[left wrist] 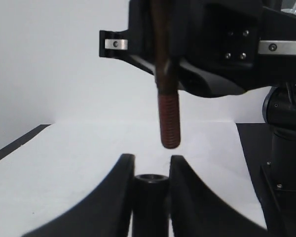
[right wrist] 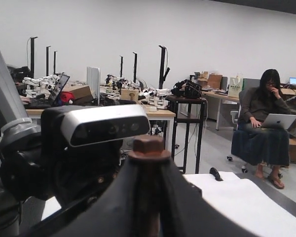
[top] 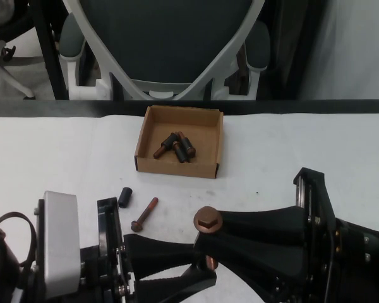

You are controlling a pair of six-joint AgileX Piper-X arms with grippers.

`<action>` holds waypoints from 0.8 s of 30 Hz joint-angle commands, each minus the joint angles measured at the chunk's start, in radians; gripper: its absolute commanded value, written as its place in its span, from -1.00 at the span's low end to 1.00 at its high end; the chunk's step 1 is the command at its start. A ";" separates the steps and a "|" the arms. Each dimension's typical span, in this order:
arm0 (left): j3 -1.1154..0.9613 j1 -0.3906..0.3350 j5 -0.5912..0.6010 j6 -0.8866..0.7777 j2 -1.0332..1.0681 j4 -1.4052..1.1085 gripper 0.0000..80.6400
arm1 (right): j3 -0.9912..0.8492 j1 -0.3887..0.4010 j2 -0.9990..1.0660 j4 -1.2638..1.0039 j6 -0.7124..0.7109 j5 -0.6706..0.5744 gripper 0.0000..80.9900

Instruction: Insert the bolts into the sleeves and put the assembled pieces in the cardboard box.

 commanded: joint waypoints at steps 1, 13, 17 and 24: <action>-0.010 -0.004 0.027 -0.012 0.000 -0.073 -0.98 | -0.010 -0.001 -0.009 0.021 0.000 -0.015 -0.99; -0.010 -0.004 0.115 -0.043 0.000 -0.076 -0.98 | -0.010 -0.001 -0.009 0.030 -0.006 -0.011 -0.99; -0.010 -0.004 0.137 -0.055 0.000 -0.076 -0.98 | -0.010 -0.001 -0.009 0.030 -0.006 -0.011 -0.99; -0.010 -0.004 0.143 -0.058 0.000 -0.086 -0.98 | -0.010 -0.001 -0.009 0.030 -0.006 -0.011 -0.99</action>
